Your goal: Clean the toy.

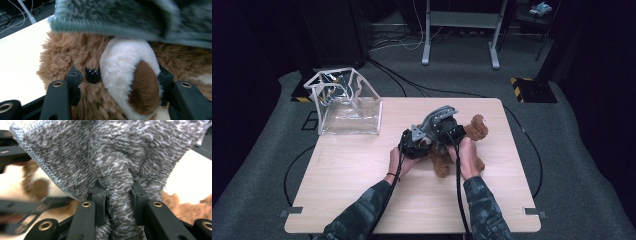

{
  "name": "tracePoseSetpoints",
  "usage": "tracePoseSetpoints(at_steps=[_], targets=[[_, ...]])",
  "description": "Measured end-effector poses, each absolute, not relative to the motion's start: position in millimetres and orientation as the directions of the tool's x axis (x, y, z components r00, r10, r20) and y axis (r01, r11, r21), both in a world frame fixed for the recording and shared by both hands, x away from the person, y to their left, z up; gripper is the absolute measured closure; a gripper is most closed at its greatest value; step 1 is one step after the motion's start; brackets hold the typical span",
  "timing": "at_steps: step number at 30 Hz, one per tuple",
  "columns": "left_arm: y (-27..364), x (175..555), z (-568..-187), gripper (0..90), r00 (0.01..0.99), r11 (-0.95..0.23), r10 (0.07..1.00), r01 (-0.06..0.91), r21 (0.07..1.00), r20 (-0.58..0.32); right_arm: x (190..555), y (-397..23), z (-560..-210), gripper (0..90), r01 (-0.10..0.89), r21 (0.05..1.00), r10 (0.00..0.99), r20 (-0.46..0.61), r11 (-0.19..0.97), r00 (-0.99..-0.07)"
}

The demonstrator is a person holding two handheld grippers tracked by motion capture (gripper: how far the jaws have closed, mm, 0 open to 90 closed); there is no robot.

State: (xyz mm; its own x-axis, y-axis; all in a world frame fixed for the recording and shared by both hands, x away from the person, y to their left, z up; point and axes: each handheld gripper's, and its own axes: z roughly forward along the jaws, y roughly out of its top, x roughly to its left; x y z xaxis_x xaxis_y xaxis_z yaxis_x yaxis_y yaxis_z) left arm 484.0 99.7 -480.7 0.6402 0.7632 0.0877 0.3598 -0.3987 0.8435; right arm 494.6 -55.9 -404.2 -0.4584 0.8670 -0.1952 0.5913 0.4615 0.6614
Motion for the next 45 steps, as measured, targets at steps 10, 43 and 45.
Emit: tracePoseSetpoints(at_steps=[10, 43, 45], targets=[[102.0, 468.0, -480.2, 42.1, 0.647, -0.415, 0.756, 0.355, 0.837, 0.101, 522.3, -73.9, -407.7, 71.6, 0.648, 0.635, 0.904, -0.236, 0.420, -0.356], [105.2, 467.9, -485.1, 39.5, 0.641, -0.388, 0.763, 0.359, 0.849, 0.078, 545.0, -90.4, -399.1, 72.7, 0.700, 0.627, 0.937, -0.177, 0.343, -0.301], [105.1, 468.2, -484.6, 39.3, 0.642, -0.388, 0.763, 0.364, 0.847, 0.074, 535.8, -92.0, -388.7, 72.6, 0.674, 0.670, 0.944, -0.133, 0.311, -0.304]])
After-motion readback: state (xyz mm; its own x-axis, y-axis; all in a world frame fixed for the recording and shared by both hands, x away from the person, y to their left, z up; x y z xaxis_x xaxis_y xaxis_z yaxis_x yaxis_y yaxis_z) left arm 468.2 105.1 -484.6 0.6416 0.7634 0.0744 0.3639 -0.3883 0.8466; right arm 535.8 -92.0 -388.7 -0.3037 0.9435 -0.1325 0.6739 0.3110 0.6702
